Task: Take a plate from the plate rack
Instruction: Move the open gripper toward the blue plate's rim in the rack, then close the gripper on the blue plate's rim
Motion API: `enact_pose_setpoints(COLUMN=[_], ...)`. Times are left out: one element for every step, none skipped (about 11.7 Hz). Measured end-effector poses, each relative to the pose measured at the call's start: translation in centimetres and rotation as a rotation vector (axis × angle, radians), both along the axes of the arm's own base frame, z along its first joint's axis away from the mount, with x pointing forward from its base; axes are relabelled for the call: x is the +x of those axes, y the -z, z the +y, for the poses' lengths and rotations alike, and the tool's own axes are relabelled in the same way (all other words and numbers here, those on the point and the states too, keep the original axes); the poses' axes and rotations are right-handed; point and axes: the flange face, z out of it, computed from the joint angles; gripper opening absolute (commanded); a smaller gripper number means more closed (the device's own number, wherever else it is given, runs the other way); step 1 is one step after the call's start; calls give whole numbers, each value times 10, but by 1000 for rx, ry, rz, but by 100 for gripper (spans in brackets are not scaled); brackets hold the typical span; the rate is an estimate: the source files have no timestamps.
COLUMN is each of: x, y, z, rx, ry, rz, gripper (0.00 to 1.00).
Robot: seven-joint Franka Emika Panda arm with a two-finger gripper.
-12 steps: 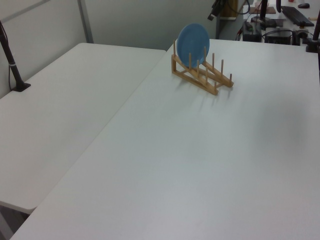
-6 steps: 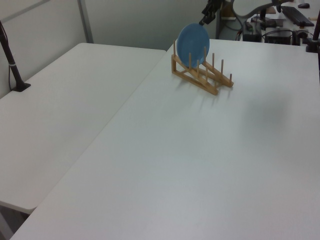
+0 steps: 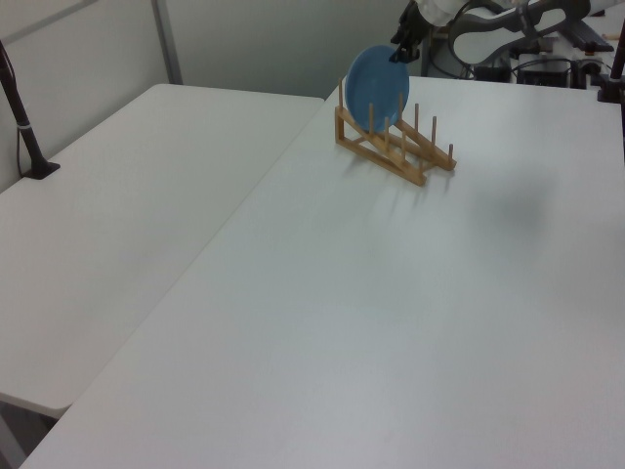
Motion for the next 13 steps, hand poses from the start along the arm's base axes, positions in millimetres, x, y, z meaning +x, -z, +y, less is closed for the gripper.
enact_pose_setpoints(x=[1,3,5,5,6,8,11,13,14,15,16,16,16], y=[0,-1,-5,-7,-5,1,7,11,14,16,18,18,16], z=[-6,-11,-17,-22,-24,-24,-25,-25,-24,-24,-24,-24,-23], rx=[-13,-20,-28,-39,-49,-52,-53,-53,-55,-57,-57,-57,-58], ry=[6,12,20,22,20,18,17,16,13,12,11,10,9], rz=[0,-5,-13,-15,-11,-4,4,8,12,15,17,16,12], gripper=[49,49,45,42,40,38,30,19,11,0,0,0,0])
